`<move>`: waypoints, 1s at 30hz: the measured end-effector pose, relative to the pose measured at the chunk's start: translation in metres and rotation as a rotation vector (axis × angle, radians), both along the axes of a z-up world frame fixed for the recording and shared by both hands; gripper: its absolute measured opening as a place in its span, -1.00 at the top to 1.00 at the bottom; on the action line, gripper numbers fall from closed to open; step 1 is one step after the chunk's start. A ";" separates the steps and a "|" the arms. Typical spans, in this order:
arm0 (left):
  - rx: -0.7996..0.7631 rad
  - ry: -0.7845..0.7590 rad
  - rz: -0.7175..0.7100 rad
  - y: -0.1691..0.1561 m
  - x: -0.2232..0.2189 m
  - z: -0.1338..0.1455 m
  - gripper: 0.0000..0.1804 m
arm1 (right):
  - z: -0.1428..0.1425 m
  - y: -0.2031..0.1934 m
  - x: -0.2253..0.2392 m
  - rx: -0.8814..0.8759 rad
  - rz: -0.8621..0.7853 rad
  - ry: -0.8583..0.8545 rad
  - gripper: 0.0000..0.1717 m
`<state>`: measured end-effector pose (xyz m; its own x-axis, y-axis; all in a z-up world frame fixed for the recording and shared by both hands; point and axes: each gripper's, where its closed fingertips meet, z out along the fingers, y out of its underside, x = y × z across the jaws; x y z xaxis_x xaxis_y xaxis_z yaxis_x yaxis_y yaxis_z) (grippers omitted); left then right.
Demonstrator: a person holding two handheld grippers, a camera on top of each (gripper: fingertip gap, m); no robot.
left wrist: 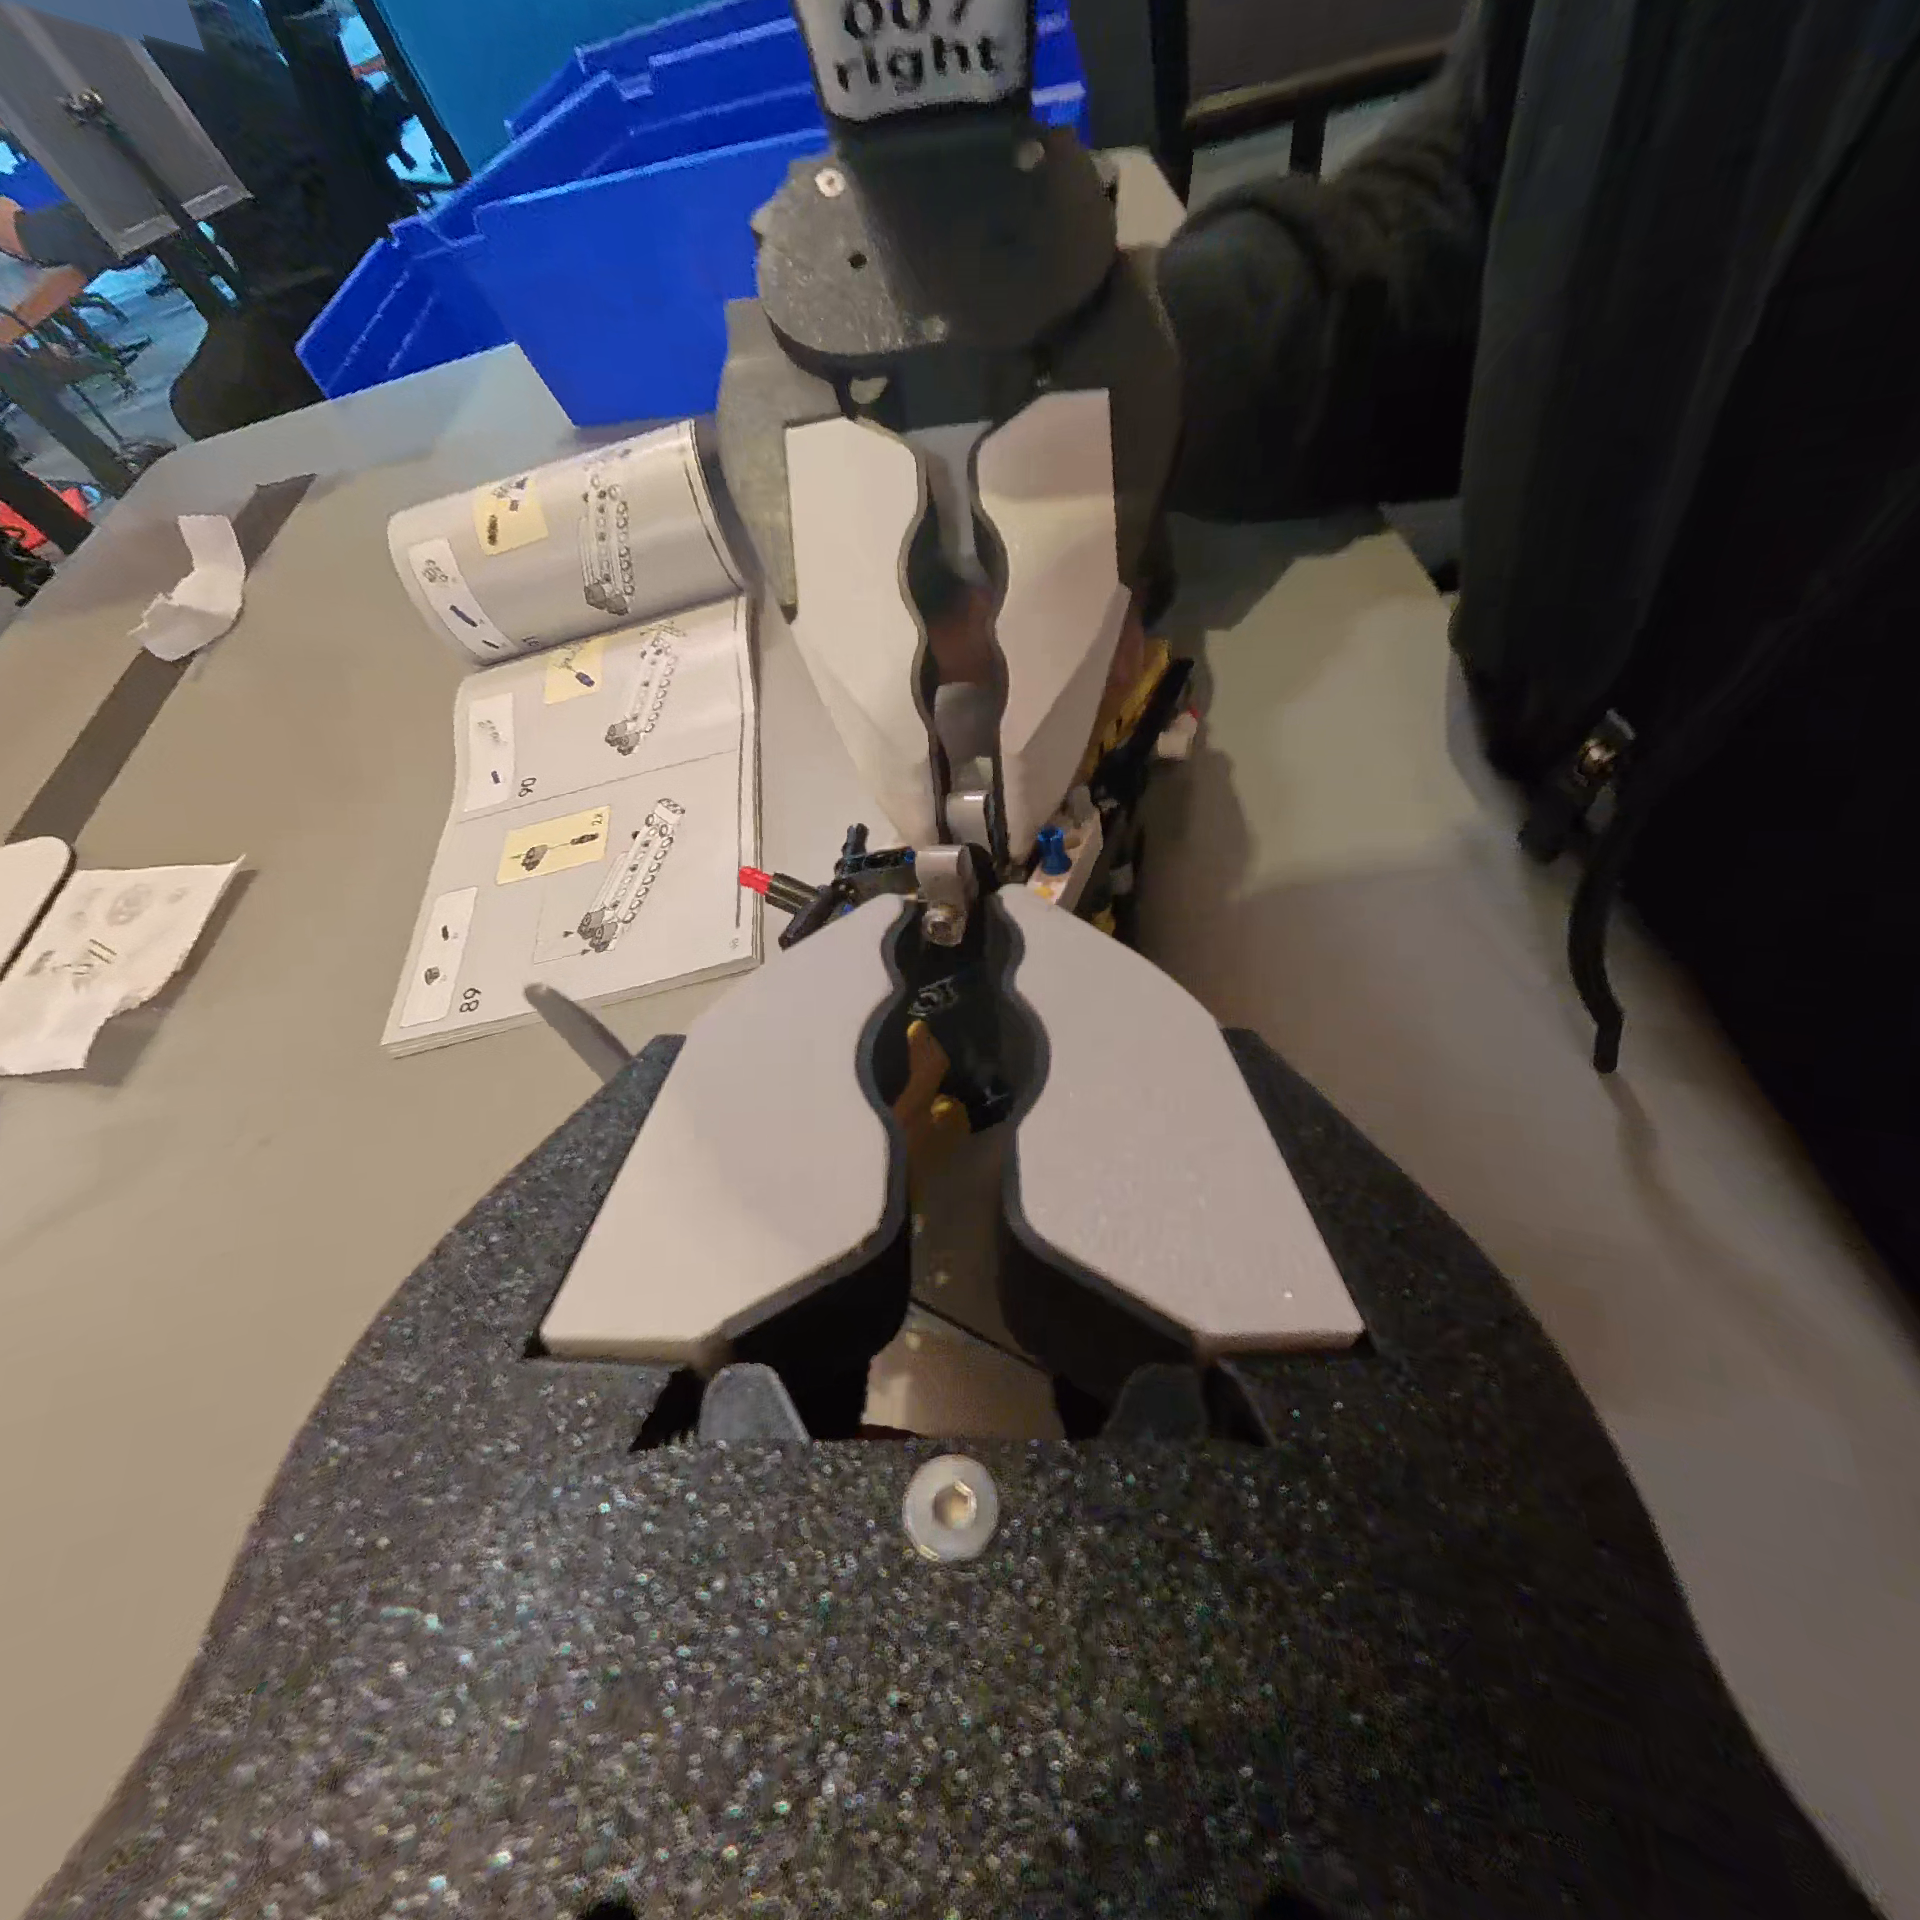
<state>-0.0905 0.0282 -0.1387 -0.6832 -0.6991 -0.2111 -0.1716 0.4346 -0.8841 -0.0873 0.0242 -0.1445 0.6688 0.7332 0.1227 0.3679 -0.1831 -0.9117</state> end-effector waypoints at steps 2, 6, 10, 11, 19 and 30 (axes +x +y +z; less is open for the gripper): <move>0.086 0.004 0.002 0.000 0.001 -0.004 0.83 | 0.000 -0.001 0.000 0.001 0.009 -0.009 0.90; 0.222 0.032 -0.006 -0.001 0.001 -0.010 0.83 | 0.000 -0.003 -0.001 0.006 0.024 -0.039 0.90; 0.300 0.055 -0.028 -0.001 0.001 -0.008 0.85 | 0.001 -0.006 -0.004 0.007 0.048 -0.058 0.90; 0.316 0.057 -0.036 -0.002 0.000 -0.007 0.86 | 0.001 -0.006 -0.004 0.008 0.052 -0.063 0.90; 0.404 0.056 -0.054 -0.008 0.000 -0.009 0.83 | 0.000 -0.007 -0.007 -0.002 0.041 -0.072 0.90; 0.295 0.033 0.047 -0.017 -0.010 -0.006 0.90 | 0.001 -0.016 -0.015 0.015 -0.030 -0.064 0.91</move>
